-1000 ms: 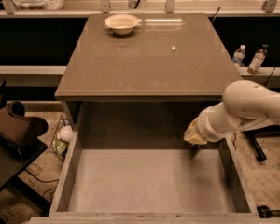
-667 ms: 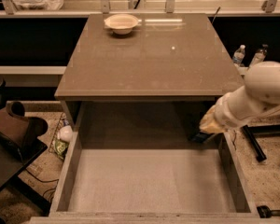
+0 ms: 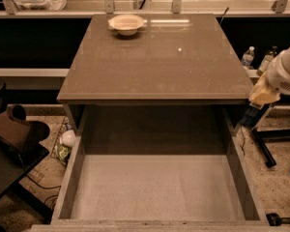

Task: Pick rxbar blueberry from top drawer and place on counter

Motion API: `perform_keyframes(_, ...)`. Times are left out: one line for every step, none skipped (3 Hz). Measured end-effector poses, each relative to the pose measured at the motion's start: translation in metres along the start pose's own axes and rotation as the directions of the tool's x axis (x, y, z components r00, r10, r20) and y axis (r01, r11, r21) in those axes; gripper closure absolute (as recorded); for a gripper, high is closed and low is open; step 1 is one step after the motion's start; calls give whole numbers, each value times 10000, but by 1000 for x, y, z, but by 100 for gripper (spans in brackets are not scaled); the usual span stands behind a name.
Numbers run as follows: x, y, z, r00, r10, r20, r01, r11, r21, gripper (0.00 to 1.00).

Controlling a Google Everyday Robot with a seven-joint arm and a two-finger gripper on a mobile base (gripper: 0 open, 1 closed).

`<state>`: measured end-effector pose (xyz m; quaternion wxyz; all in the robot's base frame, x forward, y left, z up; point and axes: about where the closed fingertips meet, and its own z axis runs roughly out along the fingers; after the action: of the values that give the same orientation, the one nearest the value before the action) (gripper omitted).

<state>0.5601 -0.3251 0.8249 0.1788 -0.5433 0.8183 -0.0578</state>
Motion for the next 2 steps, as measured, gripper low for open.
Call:
perform_keyframes(15,-47,-61,9972,523,-534,-482,9960,747,100)
perform_keyframes(14,-72,-92,9948,742,-701,-652,9904,1219,100)
